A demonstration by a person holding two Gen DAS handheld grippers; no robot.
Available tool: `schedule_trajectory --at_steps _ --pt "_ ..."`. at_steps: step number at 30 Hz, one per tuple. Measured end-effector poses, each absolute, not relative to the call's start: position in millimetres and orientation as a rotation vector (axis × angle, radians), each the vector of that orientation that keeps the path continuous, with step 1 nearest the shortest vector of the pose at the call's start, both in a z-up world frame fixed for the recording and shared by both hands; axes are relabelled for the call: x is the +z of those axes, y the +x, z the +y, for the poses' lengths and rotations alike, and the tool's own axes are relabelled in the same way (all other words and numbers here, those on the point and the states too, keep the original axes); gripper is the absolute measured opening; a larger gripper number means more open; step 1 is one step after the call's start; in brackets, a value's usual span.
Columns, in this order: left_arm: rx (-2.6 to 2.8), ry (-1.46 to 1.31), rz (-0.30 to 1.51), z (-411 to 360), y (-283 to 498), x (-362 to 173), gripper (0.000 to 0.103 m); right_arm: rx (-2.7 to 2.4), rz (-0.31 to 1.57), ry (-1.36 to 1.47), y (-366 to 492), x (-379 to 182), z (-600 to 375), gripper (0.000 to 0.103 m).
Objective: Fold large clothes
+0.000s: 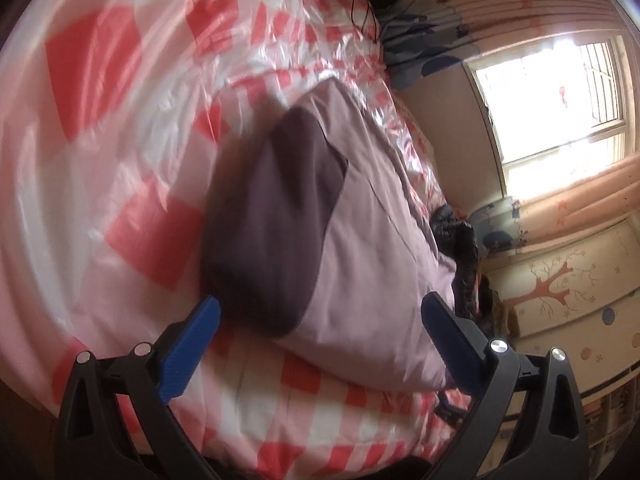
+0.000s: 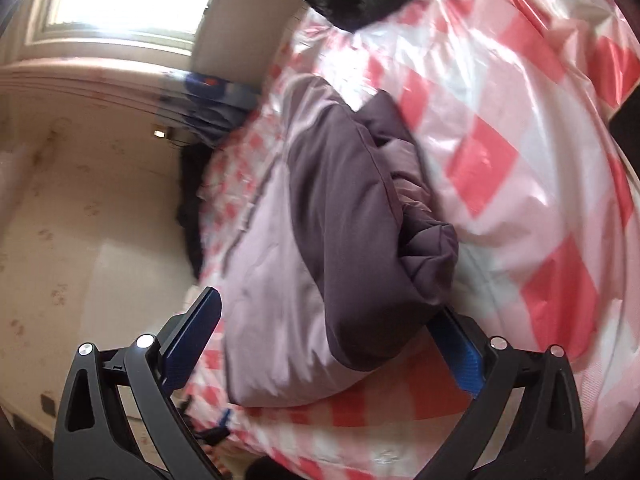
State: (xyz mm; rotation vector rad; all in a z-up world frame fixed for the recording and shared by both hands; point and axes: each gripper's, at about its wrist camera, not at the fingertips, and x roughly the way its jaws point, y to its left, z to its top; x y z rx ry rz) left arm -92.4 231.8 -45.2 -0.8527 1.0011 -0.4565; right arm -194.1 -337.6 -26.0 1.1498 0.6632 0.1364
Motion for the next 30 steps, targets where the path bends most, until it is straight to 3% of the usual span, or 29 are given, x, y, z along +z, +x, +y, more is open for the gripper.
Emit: schedule_trajectory --at_steps 7,15,23,24,25,26,27,28,30 --pt "-0.484 -0.845 1.137 186.1 -79.7 -80.1 0.096 0.144 0.674 1.181 -188.4 -30.8 -342.0 0.097" --pt "-0.356 -0.783 1.09 165.8 -64.7 -87.0 0.096 0.048 0.824 1.09 -189.5 -59.6 -335.5 0.097" --pt "-0.362 -0.892 0.984 186.8 -67.7 -88.3 0.096 0.083 0.776 0.978 -171.9 -48.8 -325.0 0.096" --pt "-0.371 -0.881 0.973 187.5 -65.9 -85.3 0.092 0.08 0.776 0.954 -169.4 -47.7 -321.8 0.095" --pt "-0.381 -0.868 0.962 186.3 -65.1 -83.3 0.087 0.079 0.776 0.944 -167.8 -47.9 -320.5 0.087" --pt "-0.38 -0.847 0.967 185.7 -63.1 -82.3 0.075 0.078 0.775 0.946 -166.8 -48.7 -320.6 0.071" --pt "-0.37 -0.848 0.98 188.7 -61.5 -83.8 0.058 0.065 0.778 0.958 -166.8 -51.6 -323.5 0.066" --pt "-0.368 -0.87 0.989 194.0 -62.0 -85.5 0.047 0.058 0.774 0.975 -168.4 -53.3 -326.9 0.052" --pt "-0.416 -0.97 0.985 212.0 -66.3 -92.7 0.03 0.076 0.764 1.017 -172.0 -59.5 -335.7 0.044"
